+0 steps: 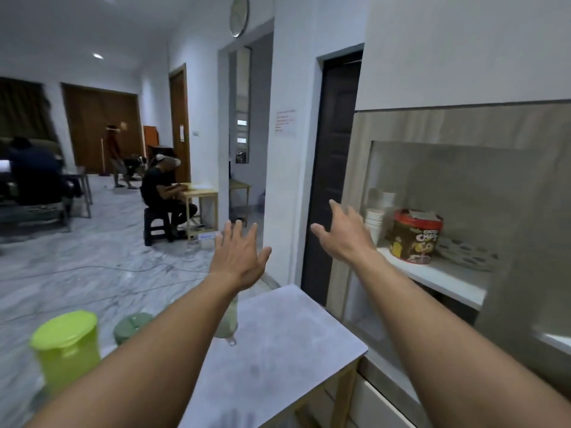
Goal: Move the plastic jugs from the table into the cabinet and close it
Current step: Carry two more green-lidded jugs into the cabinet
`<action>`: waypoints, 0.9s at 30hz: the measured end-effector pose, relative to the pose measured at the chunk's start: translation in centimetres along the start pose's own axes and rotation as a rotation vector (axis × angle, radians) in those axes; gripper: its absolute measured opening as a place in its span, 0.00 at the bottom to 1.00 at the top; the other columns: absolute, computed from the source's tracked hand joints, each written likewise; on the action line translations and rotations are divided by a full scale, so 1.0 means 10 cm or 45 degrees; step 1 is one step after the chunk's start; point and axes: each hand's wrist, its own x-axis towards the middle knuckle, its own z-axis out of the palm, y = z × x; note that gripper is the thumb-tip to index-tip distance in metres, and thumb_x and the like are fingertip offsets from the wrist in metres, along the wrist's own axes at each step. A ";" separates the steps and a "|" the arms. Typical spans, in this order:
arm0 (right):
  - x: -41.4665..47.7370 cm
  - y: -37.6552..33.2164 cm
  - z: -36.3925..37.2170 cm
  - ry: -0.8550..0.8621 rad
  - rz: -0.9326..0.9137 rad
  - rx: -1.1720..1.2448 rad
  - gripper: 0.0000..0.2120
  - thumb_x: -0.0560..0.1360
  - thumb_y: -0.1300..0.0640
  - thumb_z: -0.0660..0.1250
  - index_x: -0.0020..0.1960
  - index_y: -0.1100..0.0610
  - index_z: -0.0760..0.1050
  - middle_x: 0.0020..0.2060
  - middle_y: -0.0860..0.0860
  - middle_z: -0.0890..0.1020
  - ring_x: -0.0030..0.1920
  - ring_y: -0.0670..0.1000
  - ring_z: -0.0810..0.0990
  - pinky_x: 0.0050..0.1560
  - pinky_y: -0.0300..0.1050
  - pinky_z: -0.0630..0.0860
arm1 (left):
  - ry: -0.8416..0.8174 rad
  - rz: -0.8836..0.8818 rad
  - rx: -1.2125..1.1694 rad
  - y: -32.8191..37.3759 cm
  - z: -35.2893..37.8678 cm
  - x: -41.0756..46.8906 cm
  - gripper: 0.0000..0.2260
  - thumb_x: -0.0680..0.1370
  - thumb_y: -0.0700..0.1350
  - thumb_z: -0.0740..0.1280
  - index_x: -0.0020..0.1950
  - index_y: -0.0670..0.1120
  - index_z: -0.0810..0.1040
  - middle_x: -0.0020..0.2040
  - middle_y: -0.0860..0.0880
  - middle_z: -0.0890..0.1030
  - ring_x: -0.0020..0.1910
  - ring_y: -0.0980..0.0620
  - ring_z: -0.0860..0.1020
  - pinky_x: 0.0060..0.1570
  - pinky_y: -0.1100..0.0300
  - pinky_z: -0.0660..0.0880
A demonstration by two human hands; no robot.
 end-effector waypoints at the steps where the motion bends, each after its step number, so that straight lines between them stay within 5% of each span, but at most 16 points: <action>1: 0.03 -0.10 0.16 -0.013 -0.012 0.018 0.35 0.80 0.42 0.61 0.81 0.53 0.53 0.79 0.60 0.59 0.79 0.61 0.56 0.75 0.65 0.59 | -0.006 -0.026 -0.028 -0.17 0.03 -0.02 0.31 0.80 0.61 0.52 0.80 0.48 0.52 0.80 0.40 0.50 0.79 0.41 0.45 0.76 0.41 0.47; 10: 0.19 -0.57 1.54 -0.222 -0.086 0.083 0.32 0.80 0.46 0.62 0.79 0.54 0.56 0.75 0.59 0.64 0.76 0.60 0.61 0.73 0.63 0.62 | -0.170 -0.302 -0.115 -1.27 0.73 -0.16 0.30 0.81 0.61 0.53 0.80 0.49 0.52 0.80 0.43 0.53 0.79 0.42 0.48 0.75 0.39 0.51; 15: 0.45 -0.57 2.45 -0.418 -0.094 0.075 0.35 0.81 0.46 0.61 0.82 0.53 0.50 0.80 0.58 0.55 0.80 0.59 0.52 0.76 0.62 0.57 | -0.242 -0.428 -0.187 -1.69 1.31 -0.15 0.28 0.80 0.58 0.56 0.77 0.46 0.61 0.75 0.42 0.65 0.75 0.41 0.62 0.71 0.43 0.62; 21: 0.73 -0.44 3.54 -0.623 -0.072 0.173 0.36 0.81 0.48 0.62 0.82 0.53 0.48 0.81 0.59 0.54 0.81 0.58 0.50 0.76 0.64 0.57 | -0.275 -0.764 -0.307 -2.10 1.97 -0.08 0.28 0.79 0.56 0.59 0.76 0.45 0.59 0.74 0.41 0.66 0.70 0.39 0.68 0.64 0.46 0.68; 27: 0.91 -0.22 4.32 -0.686 -0.013 0.238 0.36 0.79 0.49 0.66 0.80 0.54 0.53 0.76 0.58 0.63 0.75 0.62 0.62 0.72 0.62 0.65 | -0.304 -0.888 -0.333 -2.34 2.60 0.01 0.25 0.79 0.52 0.61 0.73 0.44 0.61 0.67 0.39 0.70 0.64 0.37 0.71 0.58 0.47 0.70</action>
